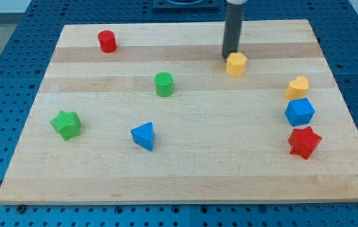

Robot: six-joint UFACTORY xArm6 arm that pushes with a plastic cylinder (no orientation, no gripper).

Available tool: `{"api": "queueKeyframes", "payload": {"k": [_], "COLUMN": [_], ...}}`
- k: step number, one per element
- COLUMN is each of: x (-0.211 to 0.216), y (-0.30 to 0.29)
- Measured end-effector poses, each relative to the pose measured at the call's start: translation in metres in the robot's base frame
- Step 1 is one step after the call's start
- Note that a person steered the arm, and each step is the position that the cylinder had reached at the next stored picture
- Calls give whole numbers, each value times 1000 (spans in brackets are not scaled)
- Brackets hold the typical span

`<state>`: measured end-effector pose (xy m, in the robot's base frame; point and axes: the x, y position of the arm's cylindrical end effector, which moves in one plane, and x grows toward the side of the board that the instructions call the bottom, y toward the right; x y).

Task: Place the green circle above the yellow hexagon

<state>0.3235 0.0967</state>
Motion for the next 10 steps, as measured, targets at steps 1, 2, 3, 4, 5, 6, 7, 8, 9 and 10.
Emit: {"api": "queueKeyframes", "payload": {"k": [1, 2, 3, 4, 5, 6, 7, 8, 9, 10], "x": [6, 32, 52, 54, 44, 34, 37, 45, 45, 56], "y": [-11, -31, -50, 13, 43, 33, 51, 84, 62, -9]}}
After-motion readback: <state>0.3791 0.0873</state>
